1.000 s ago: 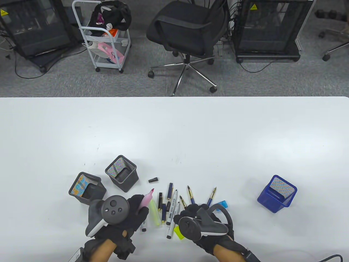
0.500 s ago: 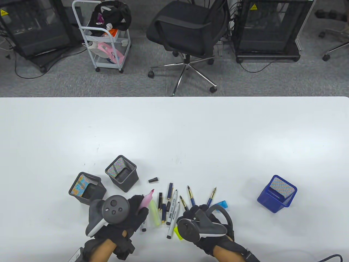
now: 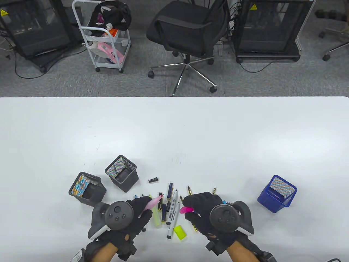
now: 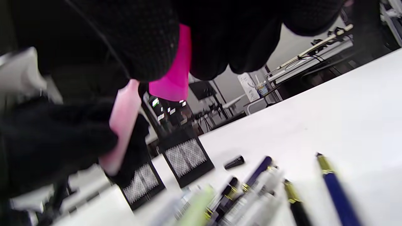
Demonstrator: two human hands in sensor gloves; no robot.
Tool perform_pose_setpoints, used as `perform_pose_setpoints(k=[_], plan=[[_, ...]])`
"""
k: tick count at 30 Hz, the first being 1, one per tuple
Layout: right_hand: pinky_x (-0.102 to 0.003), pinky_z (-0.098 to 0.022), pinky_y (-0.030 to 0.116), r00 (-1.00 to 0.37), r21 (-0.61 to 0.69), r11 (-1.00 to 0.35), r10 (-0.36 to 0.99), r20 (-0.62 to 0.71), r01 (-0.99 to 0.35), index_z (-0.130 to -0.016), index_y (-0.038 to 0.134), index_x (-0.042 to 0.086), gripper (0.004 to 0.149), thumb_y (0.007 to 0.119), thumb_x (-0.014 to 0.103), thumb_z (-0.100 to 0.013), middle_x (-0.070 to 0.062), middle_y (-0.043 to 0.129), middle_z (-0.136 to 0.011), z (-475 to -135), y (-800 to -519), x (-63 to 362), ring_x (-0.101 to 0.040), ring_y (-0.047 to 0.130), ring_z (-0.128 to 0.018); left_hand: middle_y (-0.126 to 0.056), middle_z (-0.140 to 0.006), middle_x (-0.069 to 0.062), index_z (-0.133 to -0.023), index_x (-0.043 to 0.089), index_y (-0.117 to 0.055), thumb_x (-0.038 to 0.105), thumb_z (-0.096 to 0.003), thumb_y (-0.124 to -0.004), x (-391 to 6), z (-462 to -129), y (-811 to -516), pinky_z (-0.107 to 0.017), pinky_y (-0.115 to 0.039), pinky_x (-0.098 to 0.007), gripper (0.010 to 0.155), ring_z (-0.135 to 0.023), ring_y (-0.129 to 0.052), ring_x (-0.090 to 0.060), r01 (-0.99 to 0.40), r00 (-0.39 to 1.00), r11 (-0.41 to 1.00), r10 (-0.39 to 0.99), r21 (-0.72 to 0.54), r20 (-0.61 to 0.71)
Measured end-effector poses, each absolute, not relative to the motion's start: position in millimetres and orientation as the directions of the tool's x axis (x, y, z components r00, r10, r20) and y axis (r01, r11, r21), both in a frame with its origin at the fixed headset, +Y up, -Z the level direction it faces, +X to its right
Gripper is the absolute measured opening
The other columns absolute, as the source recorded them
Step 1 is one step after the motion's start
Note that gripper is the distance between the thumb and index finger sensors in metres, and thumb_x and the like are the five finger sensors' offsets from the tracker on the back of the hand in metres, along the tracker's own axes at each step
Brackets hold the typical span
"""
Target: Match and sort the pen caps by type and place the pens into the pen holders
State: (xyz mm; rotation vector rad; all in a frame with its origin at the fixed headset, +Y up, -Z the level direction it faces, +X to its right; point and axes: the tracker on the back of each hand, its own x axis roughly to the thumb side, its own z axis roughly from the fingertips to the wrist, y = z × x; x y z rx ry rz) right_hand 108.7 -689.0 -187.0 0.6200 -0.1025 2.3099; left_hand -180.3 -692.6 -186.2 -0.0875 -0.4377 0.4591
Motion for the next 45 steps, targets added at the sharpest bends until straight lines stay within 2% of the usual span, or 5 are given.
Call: perform_pose_setpoints(k=[7, 26, 31, 38, 45], plan=[[-0.056, -0.058, 0.074, -0.462, 0.153, -0.550, 0.798, 0.386, -0.821, -0.089, 0.074, 0.012, 0.054, 0.088, 0.037, -0.043, -0.014, 0.092, -0.085, -191, -692, 123, -0.037, 0.092, -0.075, -0.097, -0.081, -0.014, -0.096, 0.018, -0.076, 0.040, -0.0488, -0.079, -161, -176, -689, -0.049, -0.081, -0.065, 0.052, -0.058, -0.104, -0.034, -0.325, 0.799, 0.933, 0.358, -0.154, 0.483], [-0.054, -0.055, 0.078, -0.528, 0.194, -0.641, 0.738, 0.420, -0.742, -0.088, 0.074, 0.012, 0.052, 0.083, 0.040, -0.045, -0.012, 0.097, -0.079, -188, -701, 102, -0.035, 0.097, -0.069, -0.095, -0.078, -0.014, -0.097, 0.014, -0.072, 0.038, -0.0491, -0.066, -140, -166, -692, -0.047, -0.081, -0.063, 0.054, -0.051, -0.100, -0.030, -0.255, 0.767, 0.954, 0.300, -0.160, 0.567], [-0.053, -0.053, 0.079, -0.558, 0.143, -0.662, 0.713, 0.425, -0.736, -0.086, 0.079, 0.010, 0.051, 0.081, 0.037, -0.043, -0.012, 0.101, -0.072, -185, -696, 102, -0.034, 0.099, -0.065, -0.097, -0.070, -0.015, -0.094, 0.008, -0.074, 0.036, -0.0476, -0.062, -137, -165, -696, -0.042, -0.082, -0.062, 0.055, -0.041, -0.099, -0.029, -0.331, 0.738, 0.936, 0.337, -0.122, 0.585], [-0.052, -0.052, 0.081, -0.633, 0.037, -0.728, 0.619, 0.465, -0.685, -0.079, 0.085, 0.007, 0.049, 0.080, 0.034, -0.038, -0.013, 0.105, -0.062, -176, -690, 96, -0.032, 0.102, -0.057, -0.098, -0.060, -0.016, -0.087, 0.006, -0.078, 0.034, -0.0446, -0.056, -129, -165, -693, -0.038, -0.083, -0.063, 0.056, -0.032, -0.096, -0.031, -0.327, 0.745, 0.940, 0.320, -0.098, 0.586], [-0.054, -0.054, 0.080, -0.618, 0.083, -0.728, 0.631, 0.469, -0.680, -0.084, 0.080, 0.010, 0.050, 0.081, 0.037, -0.041, -0.011, 0.102, -0.068, -180, -690, 100, -0.032, 0.100, -0.062, -0.099, -0.071, -0.014, -0.092, 0.009, -0.077, 0.037, -0.0478, -0.059, -129, -162, -692, -0.046, -0.080, -0.064, 0.055, -0.045, -0.101, -0.033, -0.284, 0.760, 0.957, 0.266, -0.065, 0.592]])
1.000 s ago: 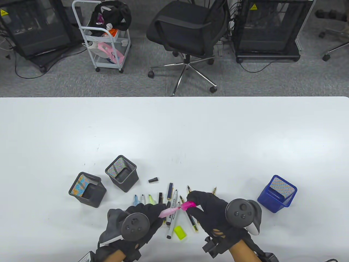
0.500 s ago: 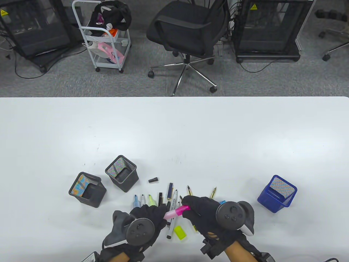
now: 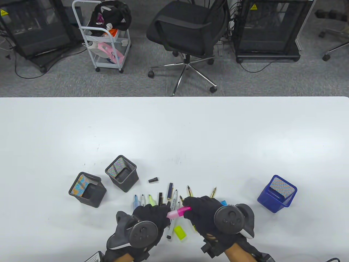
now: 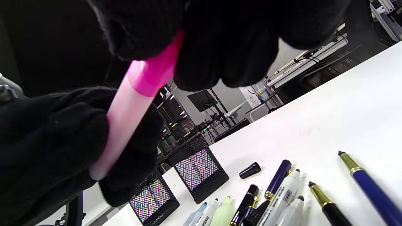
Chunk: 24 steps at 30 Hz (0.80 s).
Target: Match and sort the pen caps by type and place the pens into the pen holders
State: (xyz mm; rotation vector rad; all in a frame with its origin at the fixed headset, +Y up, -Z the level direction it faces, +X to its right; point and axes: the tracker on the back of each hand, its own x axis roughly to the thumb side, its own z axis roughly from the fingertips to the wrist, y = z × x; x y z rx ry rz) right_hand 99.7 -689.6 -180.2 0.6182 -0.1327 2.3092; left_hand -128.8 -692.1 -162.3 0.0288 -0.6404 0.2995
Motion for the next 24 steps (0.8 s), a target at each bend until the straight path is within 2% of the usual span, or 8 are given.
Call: perform_pose_setpoints(k=[4, 6, 8, 13, 16, 18, 22, 24], plan=[[-0.054, -0.055, 0.079, -0.650, 0.056, -0.769, 0.574, 0.498, -0.637, -0.083, 0.080, 0.012, 0.051, 0.086, 0.038, -0.040, -0.010, 0.102, -0.070, -177, -689, 96, -0.033, 0.100, -0.062, -0.103, -0.083, -0.017, -0.091, 0.013, -0.087, 0.039, -0.0475, -0.078, -126, -161, -691, -0.052, -0.074, -0.068, 0.052, -0.064, -0.099, -0.040, -0.214, 0.784, 0.976, 0.154, 0.029, 0.601], [-0.054, -0.055, 0.079, -0.662, 0.043, -0.789, 0.542, 0.518, -0.612, -0.083, 0.080, 0.012, 0.051, 0.088, 0.039, -0.040, -0.010, 0.102, -0.070, -174, -688, 91, -0.032, 0.100, -0.063, -0.104, -0.084, -0.014, -0.089, 0.017, -0.090, 0.039, -0.0453, -0.085, -121, -158, -688, -0.053, -0.074, -0.068, 0.050, -0.067, -0.098, -0.039, -0.167, 0.791, 0.982, 0.081, 0.086, 0.607], [-0.054, -0.054, 0.080, -0.673, 0.027, -0.810, 0.506, 0.540, -0.586, -0.082, 0.080, 0.011, 0.052, 0.089, 0.038, -0.039, -0.011, 0.102, -0.069, -170, -687, 83, -0.033, 0.101, -0.062, -0.105, -0.084, -0.013, -0.089, 0.017, -0.091, 0.038, -0.0435, -0.089, -117, -155, -685, -0.052, -0.076, -0.066, 0.050, -0.065, -0.099, -0.038, -0.162, 0.784, 0.979, 0.051, 0.125, 0.619], [-0.053, -0.052, 0.082, -0.668, 0.006, -0.787, 0.527, 0.526, -0.617, -0.083, 0.079, 0.009, 0.054, 0.092, 0.037, -0.038, -0.011, 0.102, -0.070, -164, -689, 72, -0.033, 0.102, -0.062, -0.106, -0.077, -0.018, -0.090, 0.008, -0.088, 0.032, -0.0414, -0.095, -115, -151, -680, -0.045, -0.082, -0.060, 0.055, -0.051, -0.102, -0.031, -0.255, 0.770, 0.958, 0.121, 0.129, 0.626], [-0.053, -0.053, 0.082, -0.640, 0.021, -0.758, 0.565, 0.521, -0.652, -0.085, 0.077, 0.008, 0.054, 0.090, 0.036, -0.040, -0.011, 0.102, -0.072, -164, -688, 74, -0.033, 0.102, -0.064, -0.103, -0.079, -0.016, -0.096, 0.008, -0.080, 0.031, -0.0422, -0.095, -122, -155, -681, -0.043, -0.083, -0.059, 0.060, -0.045, -0.102, -0.028, -0.304, 0.754, 0.949, 0.183, 0.088, 0.631], [-0.053, -0.053, 0.081, -0.641, 0.013, -0.754, 0.568, 0.516, -0.657, -0.086, 0.076, 0.009, 0.054, 0.088, 0.037, -0.041, -0.011, 0.101, -0.074, -166, -687, 77, -0.033, 0.101, -0.065, -0.100, -0.082, -0.016, -0.104, 0.011, -0.066, 0.030, -0.0429, -0.094, -128, -158, -678, -0.042, -0.084, -0.058, 0.070, -0.043, -0.103, -0.027, -0.327, 0.756, 0.942, 0.210, 0.079, 0.620], [-0.053, -0.054, 0.081, -0.660, 0.001, -0.758, 0.568, 0.492, -0.652, -0.087, 0.075, 0.009, 0.055, 0.086, 0.040, -0.043, -0.012, 0.099, -0.077, -170, -690, 89, -0.034, 0.100, -0.067, -0.094, -0.085, -0.016, -0.112, 0.030, -0.040, 0.028, -0.0451, -0.092, -159, -169, -663, -0.043, -0.084, -0.058, 0.084, -0.043, -0.104, -0.028, -0.428, 0.763, 0.900, 0.312, 0.081, 0.566], [-0.054, -0.054, 0.081, -0.667, -0.004, -0.757, 0.574, 0.475, -0.654, -0.088, 0.075, 0.009, 0.056, 0.086, 0.040, -0.043, -0.013, 0.099, -0.077, -173, -691, 95, -0.035, 0.100, -0.067, -0.092, -0.084, -0.016, -0.111, 0.039, -0.039, 0.027, -0.0460, -0.091, -184, -174, -651, -0.043, -0.084, -0.059, 0.084, -0.042, -0.104, -0.028, -0.493, 0.768, 0.862, 0.371, 0.113, 0.522]])
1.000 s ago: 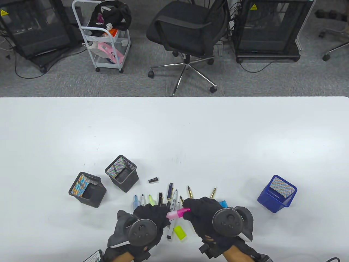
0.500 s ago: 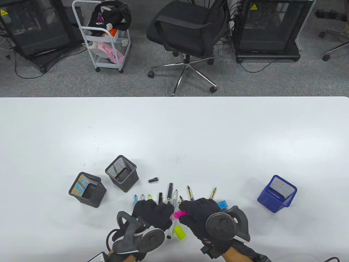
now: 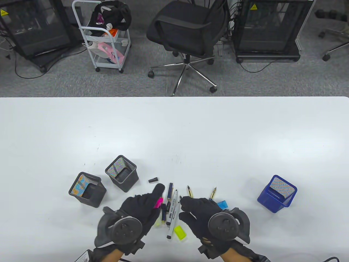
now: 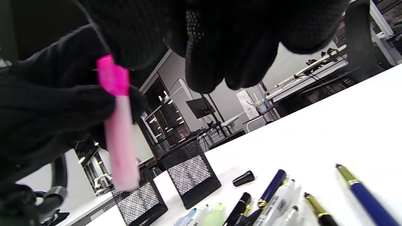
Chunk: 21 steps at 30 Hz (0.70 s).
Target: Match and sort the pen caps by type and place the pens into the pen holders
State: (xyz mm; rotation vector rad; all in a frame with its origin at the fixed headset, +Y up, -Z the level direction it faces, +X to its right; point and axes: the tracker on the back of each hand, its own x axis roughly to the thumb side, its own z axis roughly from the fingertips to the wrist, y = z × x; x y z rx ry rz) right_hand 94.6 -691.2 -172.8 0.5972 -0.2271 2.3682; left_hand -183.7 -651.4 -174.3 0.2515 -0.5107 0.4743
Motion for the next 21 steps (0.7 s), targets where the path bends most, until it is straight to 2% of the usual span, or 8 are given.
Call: perform_pose_setpoints(k=[3, 7, 9, 12, 17, 21], plan=[[-0.054, -0.054, 0.080, -0.682, -0.011, -0.762, 0.573, 0.455, -0.647, -0.089, 0.074, 0.009, 0.057, 0.085, 0.042, -0.044, -0.013, 0.098, -0.077, -177, -694, 101, -0.035, 0.100, -0.067, -0.091, -0.082, -0.019, -0.106, 0.039, -0.059, 0.027, -0.0474, -0.089, -222, -179, -637, -0.044, -0.084, -0.059, 0.067, -0.042, -0.103, -0.028, -0.555, 0.781, 0.807, 0.422, 0.201, 0.460], [-0.054, -0.054, 0.080, -0.691, -0.003, -0.771, 0.570, 0.445, -0.637, -0.089, 0.074, 0.009, 0.057, 0.084, 0.043, -0.044, -0.014, 0.098, -0.078, -179, -697, 101, -0.036, 0.100, -0.068, -0.092, -0.083, -0.019, -0.104, 0.035, -0.063, 0.026, -0.0486, -0.086, -270, -180, -627, -0.046, -0.083, -0.061, 0.061, -0.045, -0.105, -0.032, -0.576, 0.809, 0.751, 0.466, 0.323, 0.358], [-0.054, -0.054, 0.080, -0.697, 0.002, -0.780, 0.561, 0.447, -0.626, -0.089, 0.074, 0.009, 0.058, 0.084, 0.044, -0.044, -0.014, 0.098, -0.078, -180, -698, 100, -0.036, 0.099, -0.068, -0.094, -0.084, -0.017, -0.103, 0.034, -0.063, 0.026, -0.0491, -0.085, -289, -181, -624, -0.047, -0.083, -0.061, 0.059, -0.048, -0.106, -0.034, -0.535, 0.844, 0.753, 0.455, 0.382, 0.285], [-0.055, -0.055, 0.079, -0.701, 0.009, -0.789, 0.550, 0.453, -0.614, -0.090, 0.074, 0.009, 0.058, 0.083, 0.045, -0.044, -0.014, 0.097, -0.079, -180, -699, 97, -0.036, 0.099, -0.069, -0.095, -0.087, -0.015, -0.103, 0.033, -0.063, 0.027, -0.0501, -0.083, -301, -183, -625, -0.048, -0.081, -0.062, 0.057, -0.056, -0.106, -0.036, -0.458, 0.889, 0.780, 0.419, 0.426, 0.188], [-0.056, -0.055, 0.079, -0.715, 0.013, -0.811, 0.524, 0.462, -0.586, -0.090, 0.073, 0.009, 0.059, 0.083, 0.046, -0.045, -0.015, 0.096, -0.080, -180, -700, 96, -0.037, 0.098, -0.070, -0.098, -0.087, -0.014, -0.104, 0.031, -0.064, 0.029, -0.0505, -0.082, -310, -192, -636, -0.051, -0.079, -0.064, 0.056, -0.061, -0.104, -0.038, -0.282, 0.950, 0.859, 0.311, 0.428, 0.003], [-0.056, -0.056, 0.078, -0.719, 0.016, -0.813, 0.525, 0.455, -0.583, -0.091, 0.073, 0.010, 0.060, 0.083, 0.046, -0.045, -0.015, 0.096, -0.081, -180, -699, 98, -0.037, 0.097, -0.071, -0.099, -0.086, -0.013, -0.104, 0.030, -0.064, 0.030, -0.0502, -0.083, -309, -198, -644, -0.053, -0.077, -0.064, 0.057, -0.064, -0.103, -0.038, -0.212, 0.962, 0.887, 0.263, 0.411, -0.070]])
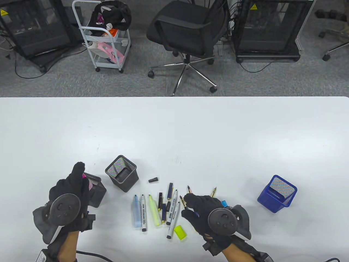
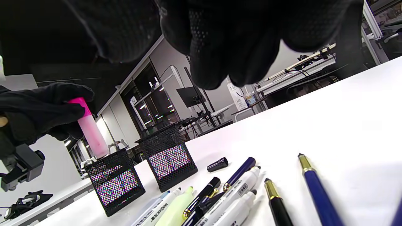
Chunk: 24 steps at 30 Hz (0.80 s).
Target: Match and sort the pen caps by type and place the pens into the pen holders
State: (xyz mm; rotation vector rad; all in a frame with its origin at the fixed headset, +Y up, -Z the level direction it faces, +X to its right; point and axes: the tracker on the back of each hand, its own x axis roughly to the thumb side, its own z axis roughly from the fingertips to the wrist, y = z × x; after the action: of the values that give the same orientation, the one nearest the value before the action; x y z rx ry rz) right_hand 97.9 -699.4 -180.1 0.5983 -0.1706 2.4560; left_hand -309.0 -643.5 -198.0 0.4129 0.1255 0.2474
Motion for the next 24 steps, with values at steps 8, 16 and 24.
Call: perform_pose_setpoints(k=[8, 16, 24], plan=[[-0.056, -0.056, 0.078, -0.727, 0.022, -0.823, 0.513, 0.457, -0.568, -0.091, 0.073, 0.010, 0.060, 0.082, 0.047, -0.045, -0.014, 0.096, -0.081, -180, -699, 98, -0.037, 0.097, -0.071, -0.099, -0.088, -0.012, -0.102, 0.030, -0.065, 0.031, -0.0508, -0.077, -301, -216, -665, -0.057, -0.075, -0.064, 0.053, -0.067, -0.103, -0.037, -0.149, 0.973, 0.953, 0.189, 0.263, -0.134], [-0.056, -0.057, 0.078, -0.736, 0.037, -0.836, 0.501, 0.456, -0.547, -0.091, 0.072, 0.010, 0.060, 0.082, 0.048, -0.045, -0.015, 0.096, -0.081, -180, -700, 97, -0.037, 0.097, -0.071, -0.105, -0.081, -0.016, -0.099, 0.028, -0.070, 0.033, -0.0502, -0.079, -294, -227, -682, -0.058, -0.075, -0.063, 0.050, -0.060, -0.111, -0.035, -0.099, 0.981, 0.978, 0.127, 0.185, -0.146], [-0.057, -0.057, 0.077, -0.743, 0.048, -0.845, 0.493, 0.453, -0.532, -0.092, 0.072, 0.010, 0.061, 0.082, 0.048, -0.045, -0.015, 0.095, -0.081, -180, -700, 96, -0.038, 0.096, -0.072, -0.114, -0.068, -0.024, -0.098, 0.025, -0.073, 0.034, -0.0500, -0.080, -292, -232, -690, -0.058, -0.076, -0.061, 0.049, -0.046, -0.122, -0.030, -0.076, 0.982, 0.989, 0.096, 0.128, -0.161]])
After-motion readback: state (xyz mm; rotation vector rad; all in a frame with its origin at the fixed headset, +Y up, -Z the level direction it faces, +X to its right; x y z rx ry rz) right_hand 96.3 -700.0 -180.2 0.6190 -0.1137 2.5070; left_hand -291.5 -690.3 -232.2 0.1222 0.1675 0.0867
